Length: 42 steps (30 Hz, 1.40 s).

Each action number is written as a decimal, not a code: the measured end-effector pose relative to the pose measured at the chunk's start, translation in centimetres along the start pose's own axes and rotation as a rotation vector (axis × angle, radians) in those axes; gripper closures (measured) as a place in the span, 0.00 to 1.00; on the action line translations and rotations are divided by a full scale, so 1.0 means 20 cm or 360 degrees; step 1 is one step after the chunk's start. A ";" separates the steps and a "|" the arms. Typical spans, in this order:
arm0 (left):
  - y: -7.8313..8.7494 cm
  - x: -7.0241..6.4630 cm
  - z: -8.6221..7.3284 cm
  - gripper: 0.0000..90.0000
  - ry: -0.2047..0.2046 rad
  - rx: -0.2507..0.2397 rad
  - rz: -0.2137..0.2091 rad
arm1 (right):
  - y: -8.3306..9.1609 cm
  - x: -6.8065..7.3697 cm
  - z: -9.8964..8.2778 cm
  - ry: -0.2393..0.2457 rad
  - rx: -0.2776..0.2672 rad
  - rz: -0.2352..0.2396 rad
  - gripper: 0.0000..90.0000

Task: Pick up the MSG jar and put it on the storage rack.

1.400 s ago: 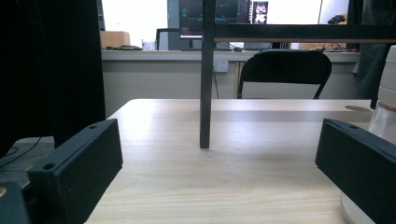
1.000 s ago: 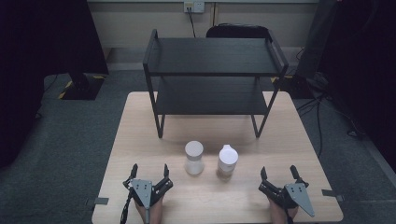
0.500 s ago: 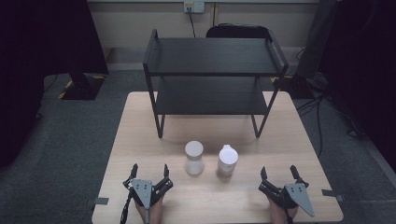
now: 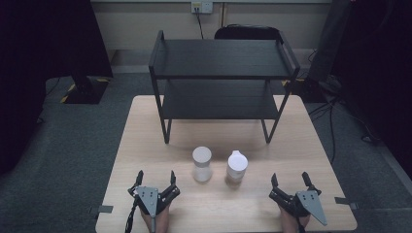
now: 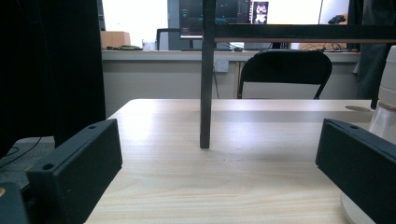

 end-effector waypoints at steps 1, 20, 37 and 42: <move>0.00 0.00 0.00 0.00 0.0000 0.0000 0.0000 | 0.00 0.00 0.00 0.0001 0.0000 -0.0005 0.00; 0.00 0.00 0.00 0.00 -0.0001 0.0001 0.0000 | 0.00 0.00 0.00 0.0002 0.0001 -0.0007 0.00; 0.00 0.02 0.00 0.00 0.0001 0.0004 -0.0044 | 0.00 0.01 0.00 0.0002 0.0000 -0.0028 0.00; 0.00 0.03 0.01 0.00 0.0015 0.0019 -0.0085 | 0.00 0.01 0.00 0.0002 0.0000 -0.0029 0.00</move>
Point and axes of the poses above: each handheld gripper's, and its own axes: y roughly backward along the jaws, z roughly out of its top, x roughly to its left, the point moved 4 cm from there along -y, roughly forward along the jaws, and after that the axes turned 15 degrees about -z, right-handed, at the moved point
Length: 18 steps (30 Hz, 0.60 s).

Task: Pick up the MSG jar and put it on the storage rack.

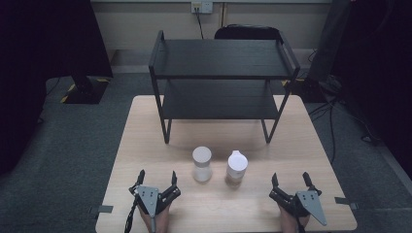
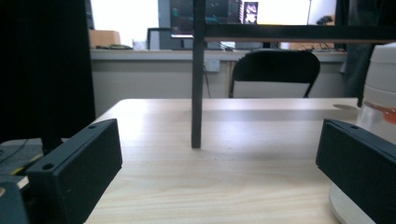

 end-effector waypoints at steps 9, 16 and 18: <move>0.01 -0.01 0.08 0.00 -0.0007 -0.0043 -0.0066 | 0.00 0.00 0.00 0.0000 0.0000 -0.0003 0.00; -0.02 -0.02 0.18 0.00 0.0017 -0.0088 -0.0129 | 0.00 0.00 0.00 0.0000 0.0000 -0.0004 0.00; -0.04 -0.03 0.22 0.00 0.0041 -0.0096 -0.0175 | 0.00 0.00 0.00 0.0000 0.0000 -0.0005 0.00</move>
Point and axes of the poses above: each handheld gripper's, and its own axes: y roughly backward along the jaws, z roughly out of its top, x roughly to its left, the point moved 4 cm from there along -y, roughly forward along the jaws, and after that the axes turned 15 degrees about -z, right-handed, at the moved point
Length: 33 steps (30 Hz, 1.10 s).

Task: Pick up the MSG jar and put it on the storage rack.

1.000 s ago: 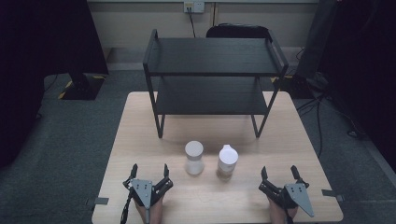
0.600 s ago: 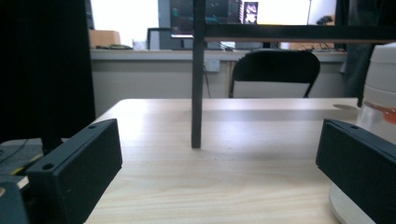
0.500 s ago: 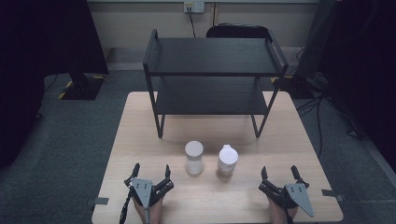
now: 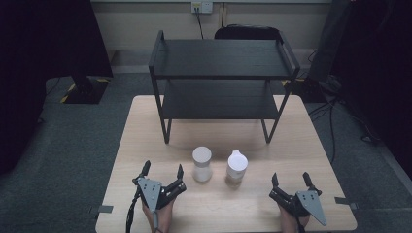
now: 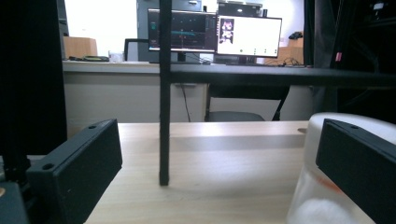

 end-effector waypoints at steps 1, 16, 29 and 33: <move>-0.01 0.00 0.02 0.00 0.0012 -0.0004 -0.0016 | 0.00 0.00 0.00 0.0000 0.0000 -0.0001 0.00; -0.17 -0.07 0.12 0.00 -0.0018 0.0037 -0.0233 | 0.00 0.00 0.00 0.0000 0.0000 -0.0001 0.00; -0.28 -0.14 0.04 0.02 -0.0021 0.0092 -0.0317 | 0.00 0.00 0.00 0.0002 0.0000 0.0004 0.00; -0.30 -0.16 0.03 0.00 -0.0022 0.0130 -0.0314 | 0.00 0.00 0.00 0.0001 0.0000 0.0004 0.00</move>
Point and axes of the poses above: each handheld gripper's, and its own axes: y roughly backward along the jaws, z roughly out of its top, x roughly to its left, the point moved 4 cm from there along -y, roughly forward along the jaws, and after that the axes turned 15 degrees about -z, right-handed, at the moved point
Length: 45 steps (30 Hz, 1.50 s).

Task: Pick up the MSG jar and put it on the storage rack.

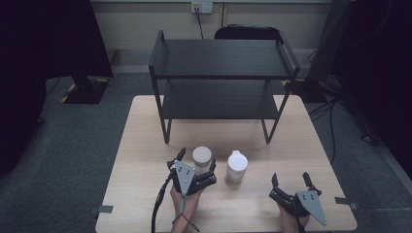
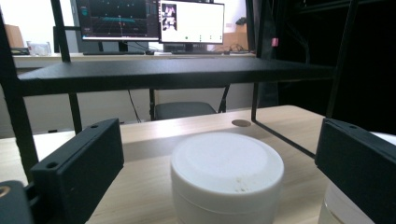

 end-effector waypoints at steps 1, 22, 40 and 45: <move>0.00 0.00 -0.01 0.01 -0.0007 0.0003 -0.0015 | 0.00 0.00 0.00 0.0001 0.0001 0.0000 0.00; -0.04 0.03 -0.08 0.28 0.0040 0.0076 -0.0056 | 0.00 0.00 0.00 0.0001 0.0001 0.0007 0.00; -0.06 0.02 -0.13 0.38 0.0042 0.0032 -0.0017 | 0.00 0.00 0.00 0.0001 0.0000 0.0009 0.00; -0.06 0.02 -0.13 0.38 0.0031 0.0039 -0.0019 | 0.00 0.00 0.00 0.0001 0.0000 0.0010 0.00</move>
Point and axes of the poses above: each handheld gripper's, and its own axes: y roughly backward along the jaws, z roughly out of its top, x roughly to its left, the point moved 4 cm from there along -y, roughly forward along the jaws, and after that the axes turned 15 degrees about -z, right-handed, at the moved point
